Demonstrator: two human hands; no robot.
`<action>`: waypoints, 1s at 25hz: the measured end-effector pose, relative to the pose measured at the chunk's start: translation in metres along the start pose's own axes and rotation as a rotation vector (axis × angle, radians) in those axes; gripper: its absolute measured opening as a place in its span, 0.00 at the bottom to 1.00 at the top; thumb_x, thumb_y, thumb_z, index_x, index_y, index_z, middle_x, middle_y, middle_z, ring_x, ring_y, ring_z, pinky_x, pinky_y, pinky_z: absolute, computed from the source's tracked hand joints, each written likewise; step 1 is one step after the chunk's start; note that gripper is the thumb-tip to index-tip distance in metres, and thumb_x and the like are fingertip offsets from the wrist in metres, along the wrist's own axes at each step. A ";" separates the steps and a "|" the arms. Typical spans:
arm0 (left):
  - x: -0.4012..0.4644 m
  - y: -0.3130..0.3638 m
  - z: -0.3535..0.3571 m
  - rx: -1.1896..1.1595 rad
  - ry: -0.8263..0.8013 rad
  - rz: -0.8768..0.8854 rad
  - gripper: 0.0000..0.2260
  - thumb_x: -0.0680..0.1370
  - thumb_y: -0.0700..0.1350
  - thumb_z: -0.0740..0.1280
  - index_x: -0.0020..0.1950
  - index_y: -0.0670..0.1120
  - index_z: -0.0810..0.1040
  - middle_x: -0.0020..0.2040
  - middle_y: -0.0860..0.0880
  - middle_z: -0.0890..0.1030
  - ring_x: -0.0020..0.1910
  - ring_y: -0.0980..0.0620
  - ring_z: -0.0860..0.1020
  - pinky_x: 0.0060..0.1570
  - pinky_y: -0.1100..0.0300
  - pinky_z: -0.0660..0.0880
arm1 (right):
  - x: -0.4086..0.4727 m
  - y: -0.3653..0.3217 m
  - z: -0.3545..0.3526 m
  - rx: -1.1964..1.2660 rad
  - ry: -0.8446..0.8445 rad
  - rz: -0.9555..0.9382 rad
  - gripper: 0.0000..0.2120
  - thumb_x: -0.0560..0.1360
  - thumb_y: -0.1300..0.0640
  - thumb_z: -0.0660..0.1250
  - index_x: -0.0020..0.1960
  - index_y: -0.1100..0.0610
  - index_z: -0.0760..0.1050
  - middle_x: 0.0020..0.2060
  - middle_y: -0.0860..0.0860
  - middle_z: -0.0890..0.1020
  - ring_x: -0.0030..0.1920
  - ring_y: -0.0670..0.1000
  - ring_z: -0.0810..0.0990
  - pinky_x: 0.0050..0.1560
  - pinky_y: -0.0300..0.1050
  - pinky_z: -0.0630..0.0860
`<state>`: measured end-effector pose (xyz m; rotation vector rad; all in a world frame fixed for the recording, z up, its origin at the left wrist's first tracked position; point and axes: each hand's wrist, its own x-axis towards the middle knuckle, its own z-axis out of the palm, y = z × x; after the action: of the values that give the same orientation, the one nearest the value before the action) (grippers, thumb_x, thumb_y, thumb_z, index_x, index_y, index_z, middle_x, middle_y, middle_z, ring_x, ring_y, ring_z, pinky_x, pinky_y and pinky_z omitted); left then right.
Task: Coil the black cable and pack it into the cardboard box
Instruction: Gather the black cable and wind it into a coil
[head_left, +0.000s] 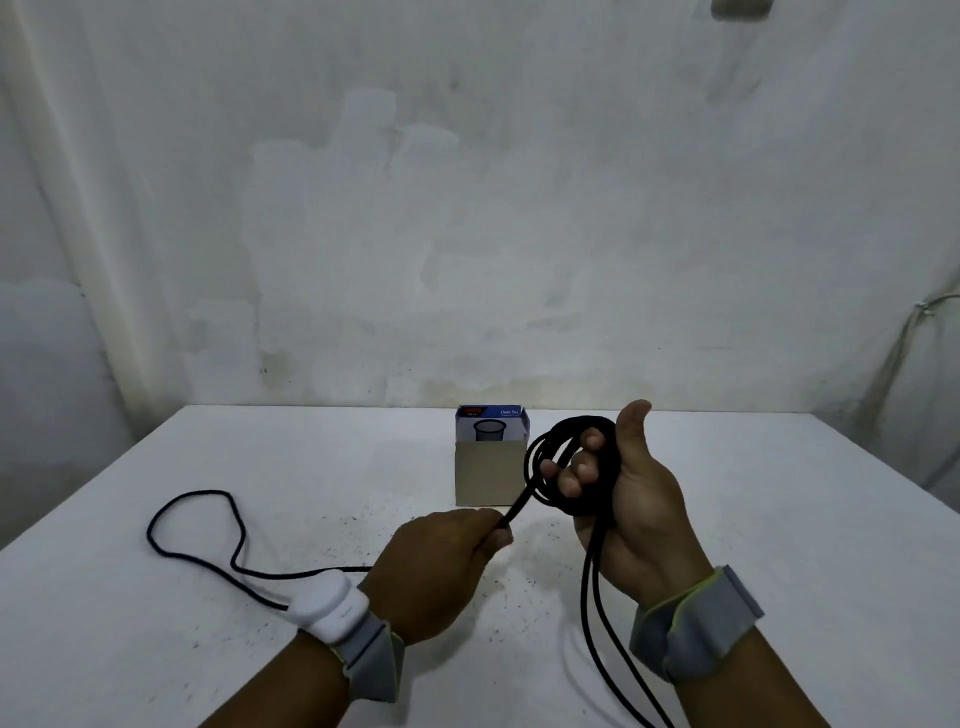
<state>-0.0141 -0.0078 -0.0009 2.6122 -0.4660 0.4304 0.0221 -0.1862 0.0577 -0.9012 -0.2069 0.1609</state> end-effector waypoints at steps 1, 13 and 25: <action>0.000 0.006 0.002 0.034 -0.020 0.012 0.18 0.80 0.58 0.50 0.58 0.53 0.75 0.52 0.52 0.82 0.47 0.51 0.78 0.46 0.61 0.70 | 0.003 0.003 0.000 -0.022 0.027 -0.019 0.24 0.68 0.33 0.60 0.36 0.55 0.74 0.25 0.52 0.79 0.29 0.53 0.81 0.38 0.44 0.81; 0.011 0.036 -0.044 0.142 -0.099 0.338 0.11 0.79 0.54 0.58 0.51 0.53 0.78 0.39 0.56 0.80 0.31 0.59 0.70 0.34 0.66 0.61 | 0.003 0.029 -0.020 -1.123 -0.091 -0.263 0.17 0.72 0.35 0.56 0.39 0.47 0.72 0.30 0.41 0.82 0.33 0.38 0.80 0.32 0.28 0.70; 0.027 0.004 -0.067 -0.314 0.164 0.206 0.06 0.77 0.49 0.65 0.45 0.49 0.79 0.38 0.55 0.81 0.38 0.54 0.77 0.38 0.61 0.75 | -0.024 0.018 -0.002 -0.676 -0.421 0.064 0.26 0.73 0.32 0.58 0.33 0.54 0.75 0.17 0.49 0.71 0.20 0.51 0.70 0.33 0.42 0.78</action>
<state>-0.0065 0.0138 0.0676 2.2164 -0.6904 0.5819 -0.0013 -0.1815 0.0397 -1.5427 -0.6498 0.3529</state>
